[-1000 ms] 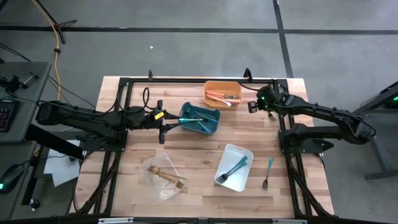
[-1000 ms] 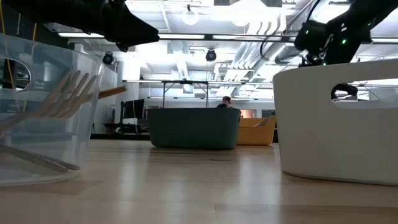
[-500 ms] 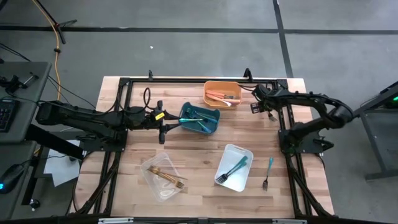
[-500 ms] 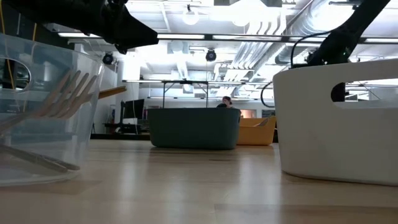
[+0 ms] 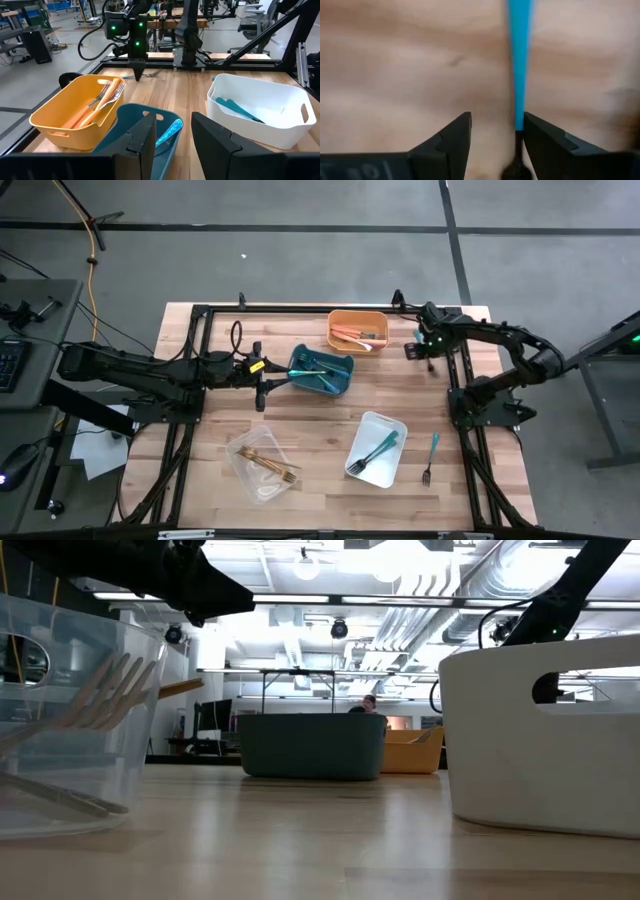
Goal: Sort silverware by color (type)
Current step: Put the blue-black fork into the white bin
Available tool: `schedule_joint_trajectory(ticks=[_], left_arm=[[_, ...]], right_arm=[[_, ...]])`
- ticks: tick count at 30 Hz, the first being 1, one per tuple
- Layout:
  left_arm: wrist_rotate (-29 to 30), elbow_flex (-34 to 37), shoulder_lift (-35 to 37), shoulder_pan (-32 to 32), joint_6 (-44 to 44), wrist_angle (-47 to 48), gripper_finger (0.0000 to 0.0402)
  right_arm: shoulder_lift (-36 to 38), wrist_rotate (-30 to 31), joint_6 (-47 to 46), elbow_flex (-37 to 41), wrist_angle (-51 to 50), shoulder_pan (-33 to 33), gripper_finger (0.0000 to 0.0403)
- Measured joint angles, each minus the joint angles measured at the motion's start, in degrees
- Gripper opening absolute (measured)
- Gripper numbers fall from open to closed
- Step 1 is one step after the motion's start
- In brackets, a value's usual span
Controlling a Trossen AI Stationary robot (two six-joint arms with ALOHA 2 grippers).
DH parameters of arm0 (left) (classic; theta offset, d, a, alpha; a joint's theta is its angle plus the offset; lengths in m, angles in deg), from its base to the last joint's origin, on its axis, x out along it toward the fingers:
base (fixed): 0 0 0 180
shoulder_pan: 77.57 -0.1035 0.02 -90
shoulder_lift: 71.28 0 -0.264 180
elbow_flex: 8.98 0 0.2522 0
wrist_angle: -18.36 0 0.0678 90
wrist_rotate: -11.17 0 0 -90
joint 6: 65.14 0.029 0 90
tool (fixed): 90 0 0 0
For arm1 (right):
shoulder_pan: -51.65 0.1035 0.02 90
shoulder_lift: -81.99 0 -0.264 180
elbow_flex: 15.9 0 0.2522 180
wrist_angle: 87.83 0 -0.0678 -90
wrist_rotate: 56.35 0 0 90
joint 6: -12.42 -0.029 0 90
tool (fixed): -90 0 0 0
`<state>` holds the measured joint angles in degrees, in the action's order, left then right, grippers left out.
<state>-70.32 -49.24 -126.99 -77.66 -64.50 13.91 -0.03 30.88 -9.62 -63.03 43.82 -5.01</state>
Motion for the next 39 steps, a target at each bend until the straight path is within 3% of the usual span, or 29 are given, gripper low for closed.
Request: schedule_joint_trajectory(ticks=[4,7,18,30,39], left_arm=[[0.00,0.00,0.01,0.01,0.00,0.01,0.0115],[0.00,0.00,-0.01,-0.01,0.00,0.01,0.0115],[0.00,0.00,0.00,0.00,0.00,-0.01,0.0115],[0.25,0.00,-0.01,0.00,-0.48,-0.20,0.0115],[9.77,0.00,0.01,-0.01,-2.08,-3.32,0.0115]], right_arm=[[-0.01,-9.21,2.82,-0.03,-2.21,-1.22,0.0154],[-0.13,-10.94,2.93,0.18,-2.53,-0.89,0.0133],[-0.13,-3.75,-1.93,0.18,-1.09,3.77,0.0023],[0.77,1.40,-2.01,0.26,-0.93,8.21,0.0006],[18.44,4.85,-2.70,0.77,-6.03,12.78,0.0002]])
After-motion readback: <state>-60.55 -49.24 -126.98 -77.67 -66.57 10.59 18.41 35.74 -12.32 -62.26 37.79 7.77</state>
